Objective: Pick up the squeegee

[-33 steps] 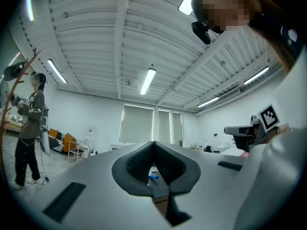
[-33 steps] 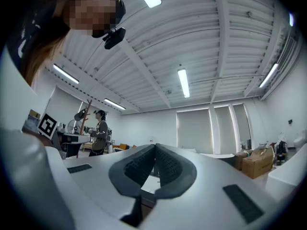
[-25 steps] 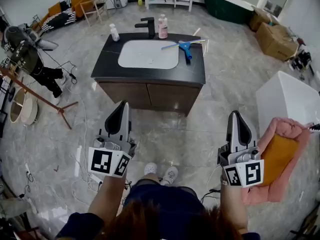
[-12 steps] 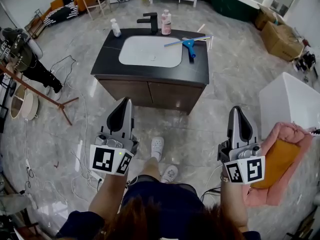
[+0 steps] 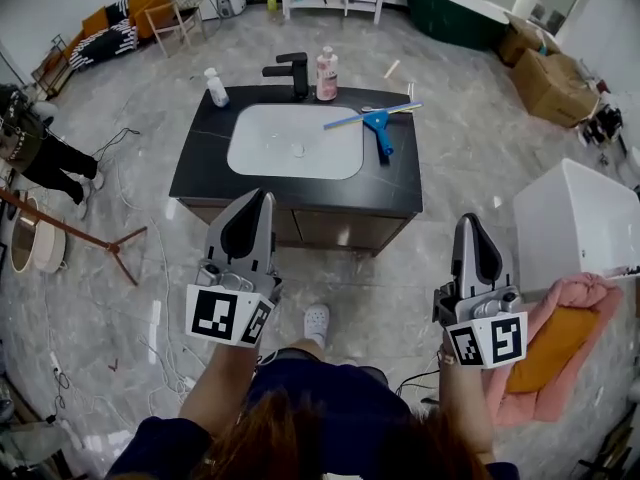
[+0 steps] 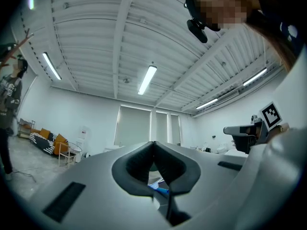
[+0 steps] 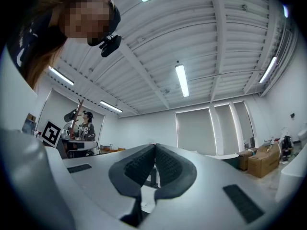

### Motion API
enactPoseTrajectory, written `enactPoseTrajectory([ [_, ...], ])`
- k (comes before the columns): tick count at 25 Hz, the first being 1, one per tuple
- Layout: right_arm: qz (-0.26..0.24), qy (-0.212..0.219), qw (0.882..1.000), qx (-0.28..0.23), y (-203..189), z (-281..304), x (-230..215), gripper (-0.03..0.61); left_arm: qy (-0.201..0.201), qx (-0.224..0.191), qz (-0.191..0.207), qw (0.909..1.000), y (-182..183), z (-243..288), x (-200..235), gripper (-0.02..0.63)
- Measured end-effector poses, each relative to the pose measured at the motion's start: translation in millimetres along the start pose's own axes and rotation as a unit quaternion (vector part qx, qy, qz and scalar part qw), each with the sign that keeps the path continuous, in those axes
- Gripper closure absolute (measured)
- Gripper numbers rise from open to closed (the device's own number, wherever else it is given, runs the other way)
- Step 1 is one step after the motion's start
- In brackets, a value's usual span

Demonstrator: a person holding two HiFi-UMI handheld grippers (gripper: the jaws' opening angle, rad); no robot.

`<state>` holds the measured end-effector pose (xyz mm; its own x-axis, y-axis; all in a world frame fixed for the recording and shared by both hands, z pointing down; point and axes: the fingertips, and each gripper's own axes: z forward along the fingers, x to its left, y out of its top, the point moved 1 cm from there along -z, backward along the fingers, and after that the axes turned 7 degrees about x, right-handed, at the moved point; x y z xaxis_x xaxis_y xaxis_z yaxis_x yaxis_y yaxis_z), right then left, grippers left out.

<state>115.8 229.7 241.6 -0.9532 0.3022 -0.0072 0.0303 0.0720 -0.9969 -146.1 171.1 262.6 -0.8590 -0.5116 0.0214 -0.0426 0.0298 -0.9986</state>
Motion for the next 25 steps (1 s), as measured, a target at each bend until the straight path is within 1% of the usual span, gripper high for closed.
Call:
enactPoseTrajectory([
  [3, 0.001, -0.008, 1.0, -0.003, -1, 46, -4, 0.563, -0.014, -0.002, 0.001, 0.9999, 2, 40, 29, 0.595],
  [6, 0.0, -0.015, 1.0, -0.002, -4, 79, -6, 0.563, -0.026, 0.0, 0.002, 0.9997, -1, 70, 52, 0.595],
  [11, 0.001, -0.016, 1.0, 0.006, -12, 130, -16, 0.563, -0.029, 0.005, -0.002, 0.9996, -8, 110, 82, 0.595],
  [18, 0.009, 0.0, 1.0, 0.01, -27, 199, -47, 0.563, -0.011, 0.014, -0.006, 0.9998, -23, 166, 112, 0.595],
  [21, 0.013, 0.018, 1.0, 0.006, -33, 238, -67, 0.563, 0.005, 0.012, -0.003, 0.9999, -25, 199, 124, 0.595],
  [25, 0.013, 0.048, 0.999, 0.007, -37, 297, -106, 0.563, 0.024, 0.014, -0.002, 0.9996, -27, 258, 131, 0.595],
])
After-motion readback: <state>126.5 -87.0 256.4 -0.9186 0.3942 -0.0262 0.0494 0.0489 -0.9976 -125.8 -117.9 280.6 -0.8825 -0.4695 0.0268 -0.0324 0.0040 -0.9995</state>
